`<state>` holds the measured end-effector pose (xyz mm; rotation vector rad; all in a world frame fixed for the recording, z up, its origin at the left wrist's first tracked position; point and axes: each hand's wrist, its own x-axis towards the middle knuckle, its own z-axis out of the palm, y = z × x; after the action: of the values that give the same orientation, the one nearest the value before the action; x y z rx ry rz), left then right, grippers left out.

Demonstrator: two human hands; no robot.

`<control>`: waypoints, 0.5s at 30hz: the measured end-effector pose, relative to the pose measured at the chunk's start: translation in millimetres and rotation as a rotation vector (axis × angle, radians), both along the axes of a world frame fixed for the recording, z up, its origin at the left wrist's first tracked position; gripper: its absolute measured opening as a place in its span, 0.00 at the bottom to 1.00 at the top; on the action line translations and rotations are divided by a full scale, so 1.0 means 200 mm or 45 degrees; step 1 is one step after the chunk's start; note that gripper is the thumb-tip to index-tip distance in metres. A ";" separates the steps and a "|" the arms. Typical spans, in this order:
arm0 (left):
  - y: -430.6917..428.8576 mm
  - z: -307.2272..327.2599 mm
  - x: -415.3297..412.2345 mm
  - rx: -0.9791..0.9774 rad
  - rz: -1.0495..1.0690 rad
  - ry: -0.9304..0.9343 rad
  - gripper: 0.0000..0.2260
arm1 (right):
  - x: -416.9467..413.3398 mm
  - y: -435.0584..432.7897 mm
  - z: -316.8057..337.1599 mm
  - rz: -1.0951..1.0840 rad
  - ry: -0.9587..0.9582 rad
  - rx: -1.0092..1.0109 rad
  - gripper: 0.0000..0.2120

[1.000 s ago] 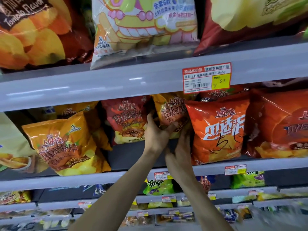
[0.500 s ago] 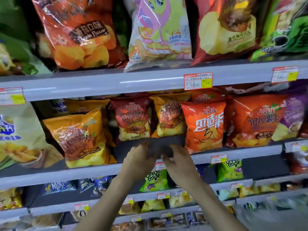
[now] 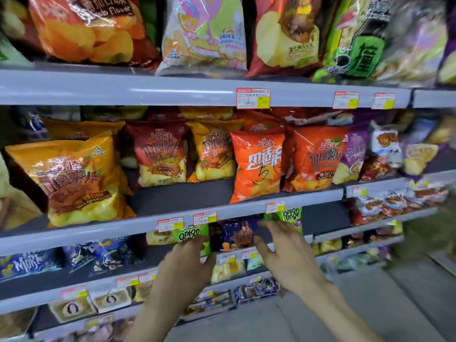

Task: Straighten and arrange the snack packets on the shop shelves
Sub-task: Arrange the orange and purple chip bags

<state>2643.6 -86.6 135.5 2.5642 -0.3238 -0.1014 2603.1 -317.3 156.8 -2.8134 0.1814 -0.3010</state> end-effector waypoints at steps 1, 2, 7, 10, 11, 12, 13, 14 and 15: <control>-0.02 0.00 0.00 -0.013 0.007 -0.002 0.20 | 0.00 -0.04 0.00 -0.008 0.000 -0.009 0.20; -0.03 0.00 0.00 -0.021 0.021 -0.005 0.21 | 0.00 -0.08 0.01 -0.019 -0.004 -0.009 0.21; -0.15 0.04 0.05 0.022 0.128 -0.038 0.26 | 0.10 -0.34 0.04 -0.107 -0.048 0.054 0.24; -0.27 0.10 0.10 0.089 0.158 -0.094 0.26 | 0.18 -0.53 0.08 -0.136 -0.128 0.095 0.24; -0.32 0.12 0.13 0.102 0.162 -0.110 0.27 | 0.22 -0.60 0.09 -0.155 -0.145 0.117 0.24; -0.37 0.13 0.16 0.094 0.163 -0.107 0.29 | 0.25 -0.68 0.09 -0.179 -0.148 0.150 0.25; -0.43 0.13 0.21 0.050 0.164 -0.092 0.32 | 0.28 -0.76 0.08 -0.206 -0.144 0.190 0.28; -0.48 0.13 0.27 -0.028 0.169 -0.073 0.35 | 0.31 -0.84 0.08 -0.237 -0.154 0.250 0.31; -0.53 0.13 0.33 -0.118 0.189 -0.053 0.37 | 0.34 -0.92 0.07 -0.268 -0.178 0.345 0.33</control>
<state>2709.4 -192.9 162.1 2.4914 -0.1492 0.0215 2671.7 -500.7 170.3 -2.4972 0.4523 -0.4807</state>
